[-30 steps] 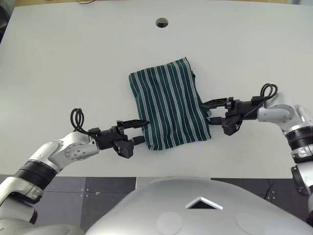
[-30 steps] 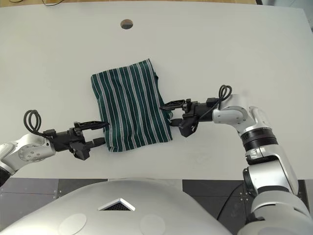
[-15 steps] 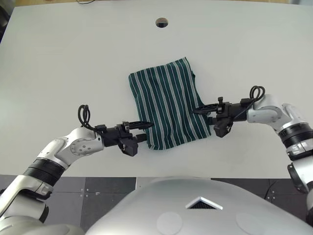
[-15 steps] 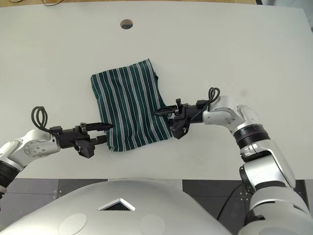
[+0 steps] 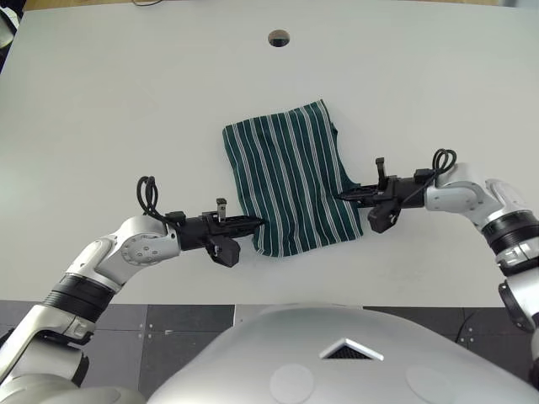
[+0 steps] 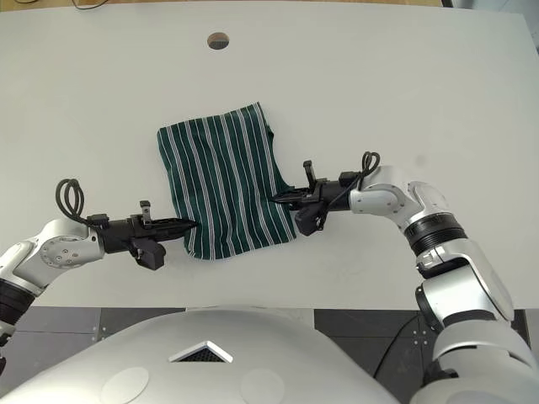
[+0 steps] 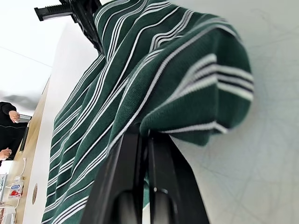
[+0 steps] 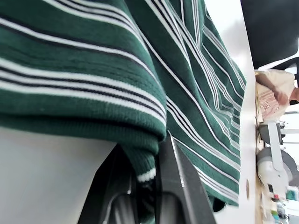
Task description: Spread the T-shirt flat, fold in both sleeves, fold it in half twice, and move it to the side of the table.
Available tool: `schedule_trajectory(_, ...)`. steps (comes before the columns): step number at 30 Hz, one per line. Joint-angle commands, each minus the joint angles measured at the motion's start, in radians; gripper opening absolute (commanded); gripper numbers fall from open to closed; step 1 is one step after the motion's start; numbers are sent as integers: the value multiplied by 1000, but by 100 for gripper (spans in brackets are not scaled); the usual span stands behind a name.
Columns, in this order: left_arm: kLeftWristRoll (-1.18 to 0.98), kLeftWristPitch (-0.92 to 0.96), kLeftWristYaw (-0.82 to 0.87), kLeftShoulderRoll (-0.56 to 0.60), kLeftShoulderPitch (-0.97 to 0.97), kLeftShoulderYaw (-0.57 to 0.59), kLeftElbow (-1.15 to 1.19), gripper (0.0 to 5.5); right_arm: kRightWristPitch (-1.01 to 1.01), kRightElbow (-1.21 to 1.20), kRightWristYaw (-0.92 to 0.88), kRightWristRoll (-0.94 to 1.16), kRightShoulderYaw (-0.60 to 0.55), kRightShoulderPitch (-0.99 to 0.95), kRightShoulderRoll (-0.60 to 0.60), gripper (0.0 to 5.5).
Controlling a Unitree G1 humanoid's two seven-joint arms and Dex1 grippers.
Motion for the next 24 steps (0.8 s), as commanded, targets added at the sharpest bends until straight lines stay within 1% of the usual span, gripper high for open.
schedule_trajectory(1,-40,51,-65,-16,25,-8,-23,10,54,-32,132,104,49,45,-40,13)
schedule_trajectory(3,-196,130,-149,0,56,-23,-106,10,189,-153,272,347,70,102,-84,13)
schedule_trajectory(5,-483,362,-292,81,102,-26,-293,10,463,-392,449,680,69,176,-180,13)
schedule_trajectory(6,-620,474,-361,139,116,-14,-378,10,586,-495,506,809,56,204,-224,13)
schedule_trajectory(7,-749,565,-427,200,128,6,-449,10,694,-581,549,907,39,225,-264,13)
schedule_trajectory(9,-928,688,-519,286,147,48,-534,10,825,-671,593,1005,-2,248,-309,13)
schedule_trajectory(11,-1013,758,-572,323,166,75,-573,10,900,-707,617,1046,-36,255,-319,13)
schedule_trajectory(13,-1057,823,-577,302,159,113,-574,10,961,-726,613,1035,-75,260,-309,13)
schedule_trajectory(19,-1072,948,-491,113,71,216,-449,10,1101,-683,553,929,-142,210,-210,13)
schedule_trajectory(22,-1018,972,-477,22,25,238,-323,10,1173,-640,526,861,-143,159,-145,13)
schedule_trajectory(24,-990,983,-488,-16,4,253,-244,10,1232,-606,503,828,-142,124,-96,13)
